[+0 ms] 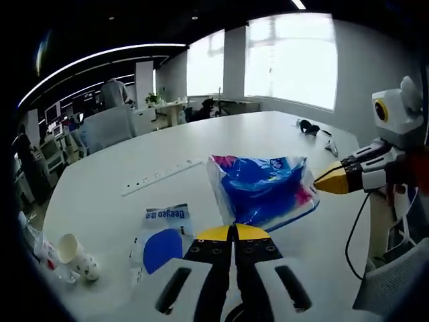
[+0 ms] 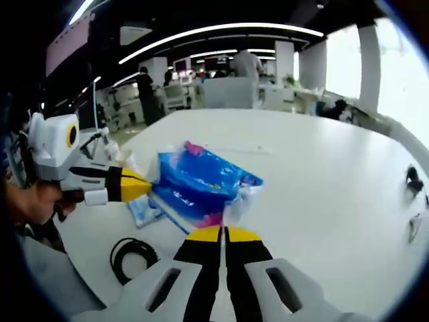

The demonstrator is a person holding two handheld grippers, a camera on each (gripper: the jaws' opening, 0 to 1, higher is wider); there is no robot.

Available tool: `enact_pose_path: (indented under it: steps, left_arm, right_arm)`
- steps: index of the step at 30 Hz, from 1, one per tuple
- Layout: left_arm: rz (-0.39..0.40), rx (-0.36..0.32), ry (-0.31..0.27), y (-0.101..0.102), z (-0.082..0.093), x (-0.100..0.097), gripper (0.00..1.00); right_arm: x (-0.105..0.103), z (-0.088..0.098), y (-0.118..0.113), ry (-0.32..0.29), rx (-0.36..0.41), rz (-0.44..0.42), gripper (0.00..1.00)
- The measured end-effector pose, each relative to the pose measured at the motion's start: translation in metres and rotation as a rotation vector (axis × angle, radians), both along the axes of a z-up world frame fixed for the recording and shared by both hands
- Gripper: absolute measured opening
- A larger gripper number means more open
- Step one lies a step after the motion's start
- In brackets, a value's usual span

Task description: Arrange the tabletop items into an orderly group along one side of the table until the central work area is clear of visible clutter.

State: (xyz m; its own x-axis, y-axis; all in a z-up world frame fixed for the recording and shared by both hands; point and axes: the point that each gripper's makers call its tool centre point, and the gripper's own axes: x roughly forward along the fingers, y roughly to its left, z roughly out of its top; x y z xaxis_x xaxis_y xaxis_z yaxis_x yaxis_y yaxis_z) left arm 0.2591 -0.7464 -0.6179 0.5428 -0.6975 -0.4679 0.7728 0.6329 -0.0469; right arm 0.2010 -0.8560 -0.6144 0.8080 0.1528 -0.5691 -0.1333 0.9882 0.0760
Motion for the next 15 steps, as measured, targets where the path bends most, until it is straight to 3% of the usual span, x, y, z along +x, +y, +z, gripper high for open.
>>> enact_pose_path:
  steps: [15]
  left_arm:
    - [-0.018,0.01,0.031,-0.011,-0.015,-0.015,0.0]
  right_arm:
    - [-0.015,-0.016,-0.012,0.03,0.0,-0.009,0.0]
